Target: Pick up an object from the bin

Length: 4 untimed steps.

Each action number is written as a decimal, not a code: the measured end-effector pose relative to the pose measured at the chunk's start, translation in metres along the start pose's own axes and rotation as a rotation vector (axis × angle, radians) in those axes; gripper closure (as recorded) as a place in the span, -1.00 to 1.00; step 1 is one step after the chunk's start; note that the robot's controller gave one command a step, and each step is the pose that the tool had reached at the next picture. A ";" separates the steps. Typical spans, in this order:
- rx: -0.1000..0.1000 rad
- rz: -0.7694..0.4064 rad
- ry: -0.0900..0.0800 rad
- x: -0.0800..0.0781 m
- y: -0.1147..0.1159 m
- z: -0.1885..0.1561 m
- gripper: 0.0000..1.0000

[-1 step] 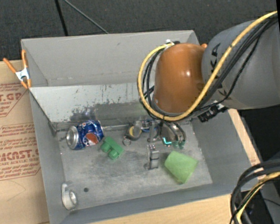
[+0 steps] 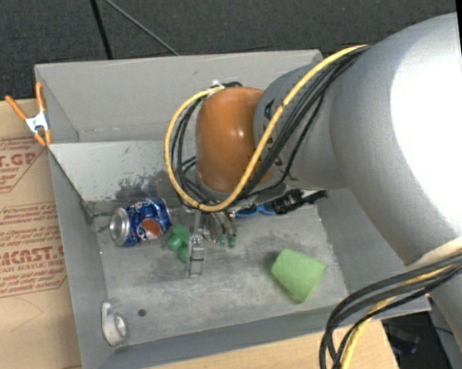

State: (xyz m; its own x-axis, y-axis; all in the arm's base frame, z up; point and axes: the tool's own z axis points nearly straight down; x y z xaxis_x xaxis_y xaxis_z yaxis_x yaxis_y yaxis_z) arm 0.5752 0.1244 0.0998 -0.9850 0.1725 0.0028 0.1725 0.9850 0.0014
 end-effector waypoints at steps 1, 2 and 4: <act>0.001 -0.086 -0.004 -0.010 0.025 0.031 -1.00; 0.000 -0.085 -0.006 -0.011 0.024 0.030 1.00; 0.000 -0.185 -0.006 0.004 -0.026 -0.028 1.00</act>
Offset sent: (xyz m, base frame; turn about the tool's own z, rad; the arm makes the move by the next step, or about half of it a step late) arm 0.0139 0.0216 -0.0298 -0.0846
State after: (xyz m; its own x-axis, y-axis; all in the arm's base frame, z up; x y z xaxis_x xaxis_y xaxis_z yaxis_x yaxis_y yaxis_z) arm 0.5668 0.0994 0.1278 -0.9999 -0.0120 -0.0032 -0.0120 0.9999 0.0011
